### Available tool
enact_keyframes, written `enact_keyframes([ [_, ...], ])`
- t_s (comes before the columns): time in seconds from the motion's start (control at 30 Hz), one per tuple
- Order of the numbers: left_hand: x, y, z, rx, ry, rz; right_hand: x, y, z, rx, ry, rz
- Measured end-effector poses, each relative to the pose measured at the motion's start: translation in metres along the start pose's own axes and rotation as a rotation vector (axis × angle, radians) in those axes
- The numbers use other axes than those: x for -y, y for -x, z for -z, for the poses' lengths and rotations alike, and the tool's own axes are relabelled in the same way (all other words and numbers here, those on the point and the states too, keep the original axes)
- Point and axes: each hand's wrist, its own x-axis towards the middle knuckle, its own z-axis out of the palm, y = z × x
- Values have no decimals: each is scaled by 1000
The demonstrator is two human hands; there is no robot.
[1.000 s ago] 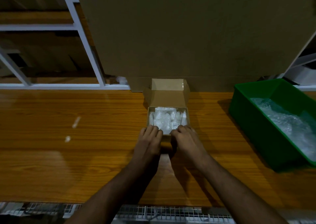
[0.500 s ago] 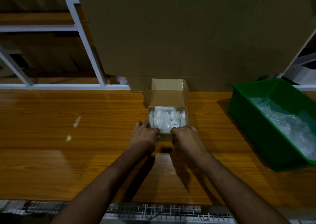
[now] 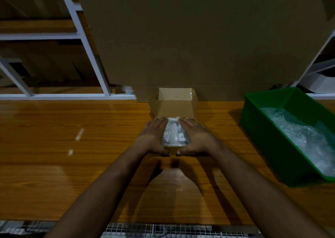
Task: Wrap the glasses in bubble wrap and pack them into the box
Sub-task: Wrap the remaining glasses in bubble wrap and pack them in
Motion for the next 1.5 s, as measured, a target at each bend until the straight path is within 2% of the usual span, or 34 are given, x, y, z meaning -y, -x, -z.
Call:
enact_keyframes([
  [0.1, 3, -4, -3, -27, -2, -29, -1, -6, -4, 25, 7, -16],
  [0.3, -2, -10, 11, -23, -120, -68, 8, -22, -4, -93, 67, -60],
  [0.5, 0, -14, 16, 72, -29, -31, 16, -33, -3, -153, 152, -122],
  [0.67, 3, -22, 20, 158, 49, -5, 21, -41, -1, -133, 336, -157],
  [0.73, 3, -21, 21, 157, 74, 3, 25, -43, -2, -115, 335, -182],
  [0.87, 0, -13, 18, 107, 98, 10, 22, -40, 6, -68, 15, -228],
  [0.97, 1, -3, 11, 38, 158, -3, 12, -24, 5, -172, -203, -217],
  [1.03, 2, 6, 6, -15, 190, -7, 4, -13, -1, -298, -195, -168],
  [1.1, 1, 17, 0, -73, 198, 3, 0, -7, -8, -340, -151, -123],
  [1.3, -8, 27, -11, -131, 66, 18, 0, -4, -12, -308, -61, -81],
  [1.5, -26, 28, -15, -173, -165, -93, 4, 0, -13, -304, -24, -78],
])
